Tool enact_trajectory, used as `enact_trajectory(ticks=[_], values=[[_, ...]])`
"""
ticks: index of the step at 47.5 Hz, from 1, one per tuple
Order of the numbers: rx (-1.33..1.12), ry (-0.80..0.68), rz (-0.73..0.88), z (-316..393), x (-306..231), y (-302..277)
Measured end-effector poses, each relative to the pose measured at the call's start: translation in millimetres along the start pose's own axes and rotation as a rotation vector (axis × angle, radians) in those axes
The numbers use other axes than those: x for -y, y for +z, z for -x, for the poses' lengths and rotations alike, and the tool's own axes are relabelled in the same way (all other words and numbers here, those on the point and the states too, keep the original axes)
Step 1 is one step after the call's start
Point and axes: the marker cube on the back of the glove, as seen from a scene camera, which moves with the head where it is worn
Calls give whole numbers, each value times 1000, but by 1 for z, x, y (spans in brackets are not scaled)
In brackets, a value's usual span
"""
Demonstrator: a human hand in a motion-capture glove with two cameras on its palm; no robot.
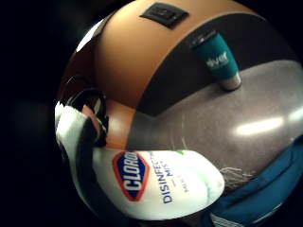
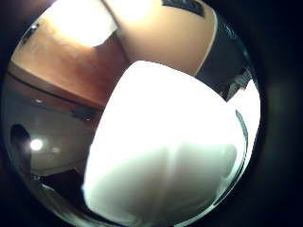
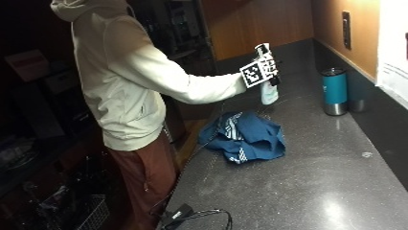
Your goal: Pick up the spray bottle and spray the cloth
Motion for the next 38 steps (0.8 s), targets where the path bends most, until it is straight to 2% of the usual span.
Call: enact_trajectory(ticks=[2,7,19,23,28,33,38], values=[[-8,9,68,-9,-11,8],[-43,31,-100,-33,8,33],[-90,48,-112,-59,8,46],[-75,67,-32,-56,-3,54],[-15,46,323,-35,-44,40],[-121,-18,179,-34,-22,22],[-161,-45,208,-24,-28,-6]])
